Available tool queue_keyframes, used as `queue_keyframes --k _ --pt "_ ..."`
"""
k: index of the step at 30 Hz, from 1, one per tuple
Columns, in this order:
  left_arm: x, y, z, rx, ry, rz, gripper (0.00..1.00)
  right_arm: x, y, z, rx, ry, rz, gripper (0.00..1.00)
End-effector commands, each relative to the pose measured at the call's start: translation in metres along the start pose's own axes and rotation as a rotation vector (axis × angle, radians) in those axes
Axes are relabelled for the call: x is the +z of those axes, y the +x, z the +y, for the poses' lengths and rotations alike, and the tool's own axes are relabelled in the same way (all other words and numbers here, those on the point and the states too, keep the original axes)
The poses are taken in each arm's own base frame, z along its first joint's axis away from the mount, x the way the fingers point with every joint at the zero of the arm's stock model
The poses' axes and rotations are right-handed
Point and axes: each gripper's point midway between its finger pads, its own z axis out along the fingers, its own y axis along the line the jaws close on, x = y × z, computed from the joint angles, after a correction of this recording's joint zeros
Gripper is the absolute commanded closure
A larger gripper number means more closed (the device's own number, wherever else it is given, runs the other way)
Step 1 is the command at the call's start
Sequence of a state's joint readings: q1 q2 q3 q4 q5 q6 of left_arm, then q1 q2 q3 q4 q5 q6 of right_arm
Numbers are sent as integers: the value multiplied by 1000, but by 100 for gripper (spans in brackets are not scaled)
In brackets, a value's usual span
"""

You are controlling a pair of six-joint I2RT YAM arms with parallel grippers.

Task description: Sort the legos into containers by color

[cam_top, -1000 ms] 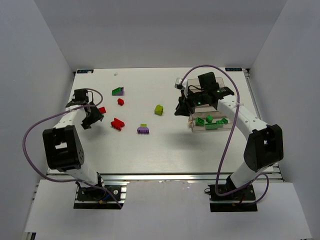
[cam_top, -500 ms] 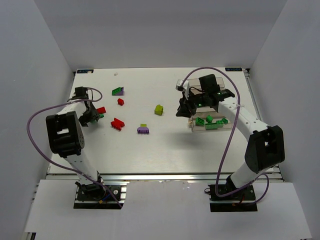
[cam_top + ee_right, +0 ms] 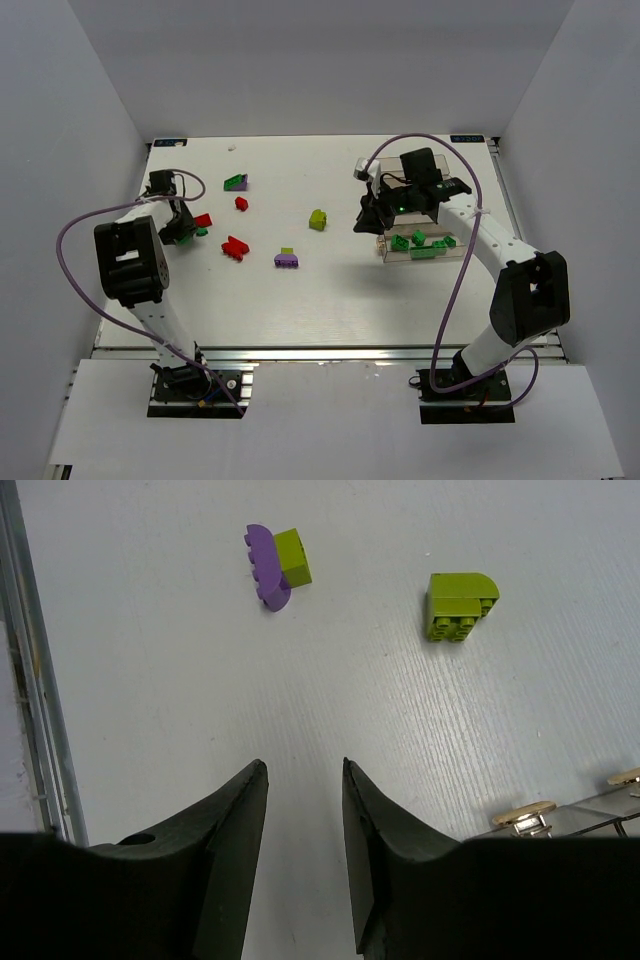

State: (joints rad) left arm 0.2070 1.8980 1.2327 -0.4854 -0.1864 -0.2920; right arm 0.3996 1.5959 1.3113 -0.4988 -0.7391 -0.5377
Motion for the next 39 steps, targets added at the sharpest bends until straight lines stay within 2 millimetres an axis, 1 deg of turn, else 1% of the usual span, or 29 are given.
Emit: queue_keyframes --k 1,7,8,10,11,12,14,15,18,19,21,22,23,24,25,26,27,28,29,30,31,32,33,34,35,36,37,38,39 --pt "0 -26 -1 -3 7 -62 38 -11 -22 0 -39 13 -39 58" --pt "4 -33 -2 -4 7 -63 39 -12 -21 0 -36 15 -37 58" --pt "4 -33 -4 -4 14 -63 45 -11 -21 -1 -35 14 -36 58" --pt "2 -33 -4 -7 18 -60 52 -12 -21 -2 -37 17 -36 58" --pt "1 -33 -5 -8 23 -60 61 -13 -22 -2 -39 20 -39 58" --pt "-3 -34 -6 -14 33 -68 64 -12 -21 -2 -36 19 -37 58" --pt "-7 -29 -6 -19 42 -64 71 -14 -23 -2 -39 20 -43 58" --pt "-10 -27 -6 -29 46 -63 77 -14 -22 -3 -37 21 -43 58" --pt "-28 -20 -11 -49 98 -70 85 -16 -24 -3 -39 27 -47 58" --pt "-42 -15 -16 -70 154 -75 86 -18 -24 -4 -39 31 -48 58" --pt "-60 -11 -30 -96 239 -86 88 -23 -24 -7 -35 47 -55 59" --pt "-72 -10 -41 -100 307 -102 88 -26 -24 -8 -29 55 -58 60" --pt "-97 -7 -55 -92 403 -126 88 -34 -24 -14 -19 75 -68 64" --pt "-111 -5 -66 -88 459 -140 89 -38 -25 -17 -11 85 -78 68" --pt "-127 -1 -85 -77 530 -148 90 -43 -24 -20 -1 95 -87 71" --pt "-148 7 -104 -52 629 -139 91 -53 -24 -25 20 110 -107 83" --pt "-164 21 -131 -12 702 -120 92 -58 -24 -28 29 120 -116 90" --pt "-179 25 -149 11 761 -141 92 -63 -25 -32 33 133 -126 98" --pt "-194 33 -166 34 819 -144 95 -73 -24 -39 51 157 -140 100" --pt "-215 50 -191 39 900 -123 95 -79 -24 -42 60 171 -147 100" --pt "-231 47 -209 43 969 -157 95 -84 -24 -46 65 185 -157 100" --pt "-237 56 -224 53 1003 -140 95 -94 -24 -51 82 212 -170 100" --pt "-258 69 -250 86 1072 -126 95 -99 -24 -54 92 225 -178 100" --pt "-270 72 -266 105 1116 -137 95 -105 -25 -58 91 244 -193 100" --pt "-277 78 -282 127 1143 -126 95 -113 -23 -61 103 264 -204 100" --pt "-290 94 -313 183 1192 -97 95 -121 -24 -64 112 284 -222 100" --pt "-294 101 -327 212 1205 -85 95 -120 -22 -63 121 282 -222 100" --pt "-298 110 -342 240 1217 -70 95 -126 -22 -64 120 295 -229 100" --pt "-287 136 -363 298 1206 -14 95 -127 -19 -63 130 300 -227 100"
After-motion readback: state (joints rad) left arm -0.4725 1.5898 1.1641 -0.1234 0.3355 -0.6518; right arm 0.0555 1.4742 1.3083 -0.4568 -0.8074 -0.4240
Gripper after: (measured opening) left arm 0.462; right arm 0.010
